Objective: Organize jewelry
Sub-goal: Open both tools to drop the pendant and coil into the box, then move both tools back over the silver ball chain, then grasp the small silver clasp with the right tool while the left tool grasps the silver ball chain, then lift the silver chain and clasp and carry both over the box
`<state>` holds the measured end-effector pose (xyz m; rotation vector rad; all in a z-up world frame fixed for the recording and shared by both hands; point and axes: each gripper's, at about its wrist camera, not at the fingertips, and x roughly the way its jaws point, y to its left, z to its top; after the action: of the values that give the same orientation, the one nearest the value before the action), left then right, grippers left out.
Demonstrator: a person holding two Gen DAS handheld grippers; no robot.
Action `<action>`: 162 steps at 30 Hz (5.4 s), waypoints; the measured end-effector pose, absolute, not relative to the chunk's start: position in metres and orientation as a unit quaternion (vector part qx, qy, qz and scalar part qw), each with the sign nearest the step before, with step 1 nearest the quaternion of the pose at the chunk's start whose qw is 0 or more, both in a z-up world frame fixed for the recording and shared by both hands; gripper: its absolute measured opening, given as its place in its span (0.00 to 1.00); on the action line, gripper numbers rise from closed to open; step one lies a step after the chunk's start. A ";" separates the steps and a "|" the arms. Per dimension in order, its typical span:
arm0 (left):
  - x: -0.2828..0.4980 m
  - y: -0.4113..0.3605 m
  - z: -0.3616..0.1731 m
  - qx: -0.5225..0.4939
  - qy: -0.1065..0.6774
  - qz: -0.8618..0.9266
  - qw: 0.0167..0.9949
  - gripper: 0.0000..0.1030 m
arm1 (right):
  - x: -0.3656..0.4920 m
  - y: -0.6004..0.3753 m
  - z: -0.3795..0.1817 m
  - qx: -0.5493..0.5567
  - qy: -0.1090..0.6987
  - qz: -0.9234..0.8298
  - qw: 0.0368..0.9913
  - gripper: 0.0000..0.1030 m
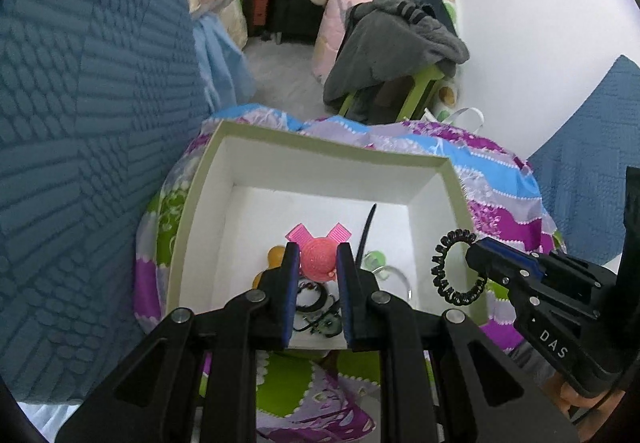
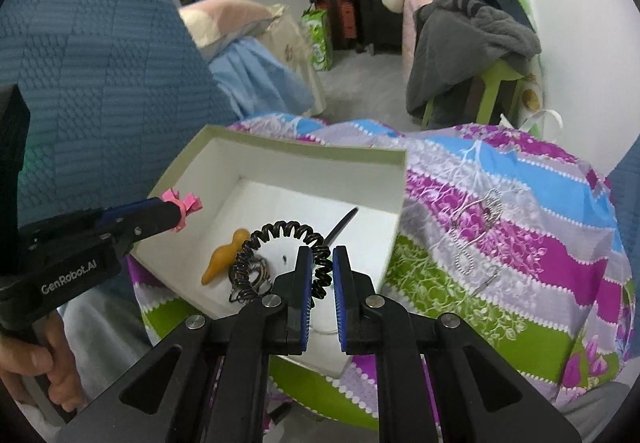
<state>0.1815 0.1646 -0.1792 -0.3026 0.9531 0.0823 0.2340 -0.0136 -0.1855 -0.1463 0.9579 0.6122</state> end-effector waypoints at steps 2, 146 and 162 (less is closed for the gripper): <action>0.180 0.166 -0.182 -0.147 0.460 0.041 0.875 0.18 | 0.234 -0.011 -0.190 -0.072 0.458 0.293 0.836 0.09; 0.305 -0.052 -0.198 -0.124 0.477 -0.064 0.868 0.02 | 0.313 -0.231 -0.214 0.000 0.433 0.188 0.882 0.04; 0.250 -0.029 -0.073 -0.096 0.440 -0.088 0.889 0.03 | 0.282 -0.197 -0.109 -0.018 0.389 0.200 0.899 0.04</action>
<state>0.2500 -0.0289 -0.0731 -0.1988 0.9138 -0.1829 0.2823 -0.1972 -0.1086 -0.0368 0.8055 0.4133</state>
